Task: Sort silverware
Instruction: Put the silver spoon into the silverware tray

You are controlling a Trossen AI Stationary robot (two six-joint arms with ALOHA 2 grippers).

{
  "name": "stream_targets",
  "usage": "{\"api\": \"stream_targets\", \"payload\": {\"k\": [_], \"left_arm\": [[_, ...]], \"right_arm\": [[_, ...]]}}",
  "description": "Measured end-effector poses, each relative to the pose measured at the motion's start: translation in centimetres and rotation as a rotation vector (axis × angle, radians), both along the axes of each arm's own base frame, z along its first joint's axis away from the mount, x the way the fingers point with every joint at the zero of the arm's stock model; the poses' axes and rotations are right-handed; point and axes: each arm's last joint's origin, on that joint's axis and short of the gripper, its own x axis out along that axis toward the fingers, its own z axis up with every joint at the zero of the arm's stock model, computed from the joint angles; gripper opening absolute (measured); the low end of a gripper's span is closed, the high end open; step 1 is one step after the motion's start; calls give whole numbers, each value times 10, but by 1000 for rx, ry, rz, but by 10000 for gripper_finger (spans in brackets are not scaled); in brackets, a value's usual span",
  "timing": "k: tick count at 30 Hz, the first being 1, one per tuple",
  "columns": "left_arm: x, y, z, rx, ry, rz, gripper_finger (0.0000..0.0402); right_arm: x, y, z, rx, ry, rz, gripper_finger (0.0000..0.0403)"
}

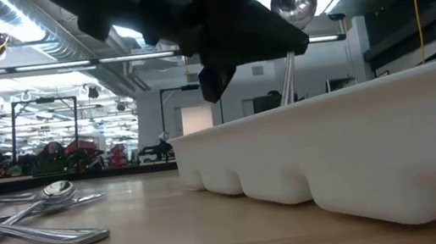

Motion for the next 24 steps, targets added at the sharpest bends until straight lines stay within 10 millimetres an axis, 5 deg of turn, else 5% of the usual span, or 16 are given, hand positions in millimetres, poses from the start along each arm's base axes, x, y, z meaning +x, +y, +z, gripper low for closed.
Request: {"api": "stream_targets", "payload": {"k": [24], "left_arm": [[0,-1,0,144,-38,-49,21]], "right_arm": [[13,0,3,58,-149,-10,65]]}}
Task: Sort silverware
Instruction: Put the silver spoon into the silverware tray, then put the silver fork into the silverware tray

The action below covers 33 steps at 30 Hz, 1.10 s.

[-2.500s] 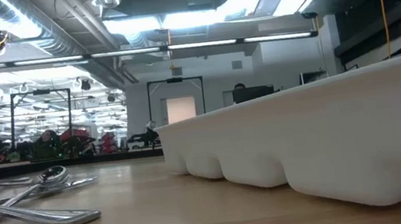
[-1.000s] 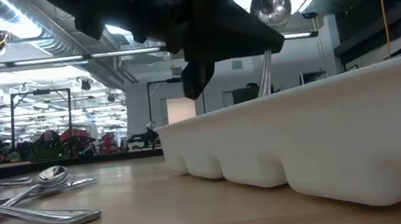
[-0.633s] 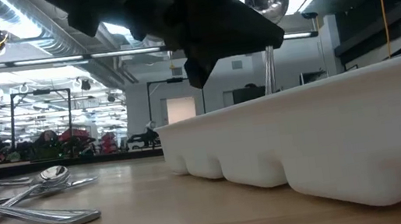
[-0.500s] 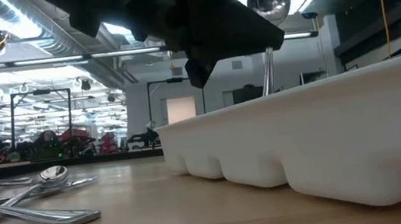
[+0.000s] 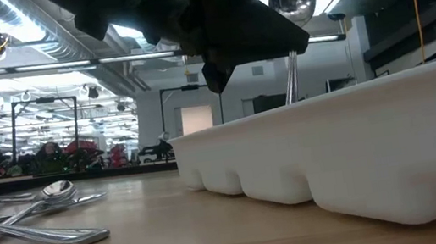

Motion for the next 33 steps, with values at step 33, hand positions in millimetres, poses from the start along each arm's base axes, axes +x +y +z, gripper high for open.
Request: {"api": "stream_targets", "payload": {"k": [33], "left_arm": [[-65,40,66,-172,419,206,111]], "right_arm": [[0,0,0,7,1,-16,65]]}}
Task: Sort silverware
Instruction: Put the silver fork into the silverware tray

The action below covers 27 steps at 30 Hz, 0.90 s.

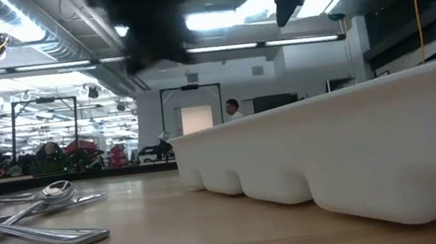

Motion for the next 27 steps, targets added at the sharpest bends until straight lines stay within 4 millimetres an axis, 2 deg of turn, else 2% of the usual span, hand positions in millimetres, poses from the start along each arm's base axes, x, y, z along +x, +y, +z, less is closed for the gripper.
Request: {"api": "stream_targets", "payload": {"k": [3,7,11,14,19,27], "left_arm": [[-27,7,15,-52,120,89,111],[-59,8,24,-13,273,85,111],[-83,6,22,43,457,65,111],[-95,6,18,46,580,130,111],[-108,7,2,-20,706,378,111],[-129,21,-43,-82,855,730,111]], "right_arm": [[0,0,0,0,0,0,65],[0,0,0,5,-2,2,65],[1,1,0,25,-10,11,65],[2,1,1,43,-24,19,65],[7,1,3,67,-84,35,65],[9,1,4,68,-119,40,65]]}}
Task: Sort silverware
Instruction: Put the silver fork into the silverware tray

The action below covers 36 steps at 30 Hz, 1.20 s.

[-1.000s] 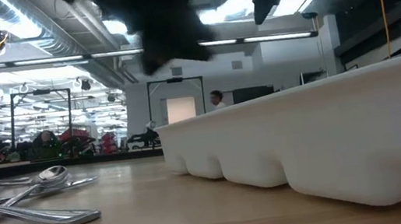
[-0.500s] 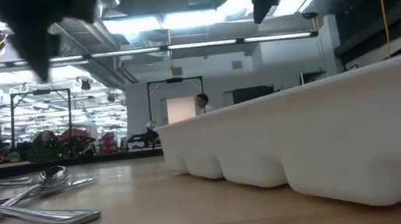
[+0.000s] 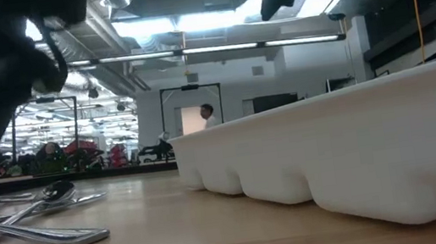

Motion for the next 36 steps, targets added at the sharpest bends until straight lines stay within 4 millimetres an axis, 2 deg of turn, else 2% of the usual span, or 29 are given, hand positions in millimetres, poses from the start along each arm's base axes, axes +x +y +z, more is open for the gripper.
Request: {"api": "stream_targets", "payload": {"k": [6,12,30,33,36], "left_arm": [[-1,14,-30,-14,-72,118,111],[-5,26,-48,-17,-99,185,111],[-18,34,-67,-7,-82,322,110],[-18,34,-67,-9,-85,312,90],[-18,34,-67,-11,-89,306,52]], "right_arm": [[0,0,0,0,-1,0,65],[0,0,0,0,-1,0,65],[0,0,0,-4,0,6,65],[0,0,0,-7,-1,13,65],[0,0,0,-10,-1,18,65]]}}
